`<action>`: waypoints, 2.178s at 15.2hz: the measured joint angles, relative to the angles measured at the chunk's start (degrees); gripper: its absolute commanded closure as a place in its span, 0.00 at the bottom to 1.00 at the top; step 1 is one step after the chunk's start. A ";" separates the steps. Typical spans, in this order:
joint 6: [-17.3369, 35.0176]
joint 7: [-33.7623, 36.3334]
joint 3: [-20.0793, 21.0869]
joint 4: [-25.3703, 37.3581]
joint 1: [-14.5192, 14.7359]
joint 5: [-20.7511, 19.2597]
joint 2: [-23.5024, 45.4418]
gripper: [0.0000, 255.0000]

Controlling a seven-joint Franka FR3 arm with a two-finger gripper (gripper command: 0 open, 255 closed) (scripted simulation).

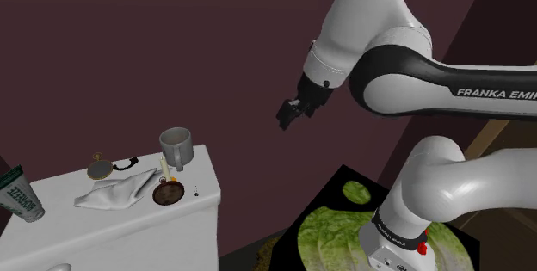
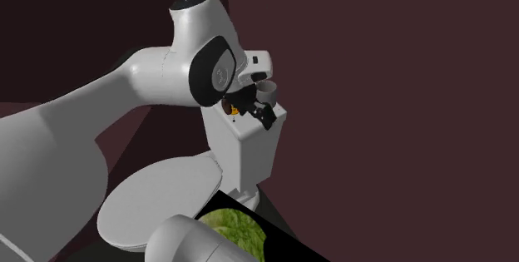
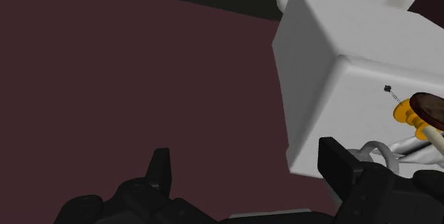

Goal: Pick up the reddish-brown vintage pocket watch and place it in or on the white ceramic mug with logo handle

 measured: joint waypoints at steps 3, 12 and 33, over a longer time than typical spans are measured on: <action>5.66 7.14 7.25 -1.44 -0.28 1.58 1.28 0.00; 21.25 30.26 33.54 2.03 -11.51 0.98 9.73 0.00; 24.10 63.79 83.14 40.22 -64.03 -0.84 -6.92 0.00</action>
